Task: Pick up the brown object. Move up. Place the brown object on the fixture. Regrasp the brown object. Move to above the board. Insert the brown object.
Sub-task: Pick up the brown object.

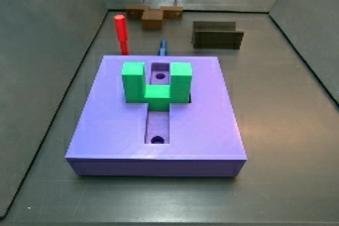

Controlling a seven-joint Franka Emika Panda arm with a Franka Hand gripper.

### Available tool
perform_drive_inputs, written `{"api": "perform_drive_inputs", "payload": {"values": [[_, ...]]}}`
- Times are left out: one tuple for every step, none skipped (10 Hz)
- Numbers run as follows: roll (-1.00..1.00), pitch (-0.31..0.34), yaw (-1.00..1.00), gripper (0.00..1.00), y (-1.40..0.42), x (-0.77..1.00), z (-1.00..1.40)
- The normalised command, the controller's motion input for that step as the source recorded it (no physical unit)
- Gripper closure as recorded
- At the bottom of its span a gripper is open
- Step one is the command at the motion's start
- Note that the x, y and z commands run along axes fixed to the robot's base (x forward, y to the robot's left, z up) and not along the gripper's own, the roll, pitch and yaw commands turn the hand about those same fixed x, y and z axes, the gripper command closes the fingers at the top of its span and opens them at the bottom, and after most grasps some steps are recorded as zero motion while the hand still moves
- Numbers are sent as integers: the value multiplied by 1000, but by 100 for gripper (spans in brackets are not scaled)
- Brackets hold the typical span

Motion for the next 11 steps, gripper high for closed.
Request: {"api": "perform_drive_inputs", "payload": {"values": [[-77,54,-143,0,466,-294,-426],[-74,23,-186,0,586,-303,-346],[-34,6,-231,0,523,-329,-340],[0,30,-197,0,351,-177,-314],[0,67,-97,0,31,0,-234],[0,83,-51,0,0,166,-123],[0,76,-17,0,83,166,-97],[-29,71,0,0,140,171,-66],[0,81,-11,0,160,163,-77],[0,76,-54,0,180,83,-123],[0,57,-83,0,163,6,-157]]}}
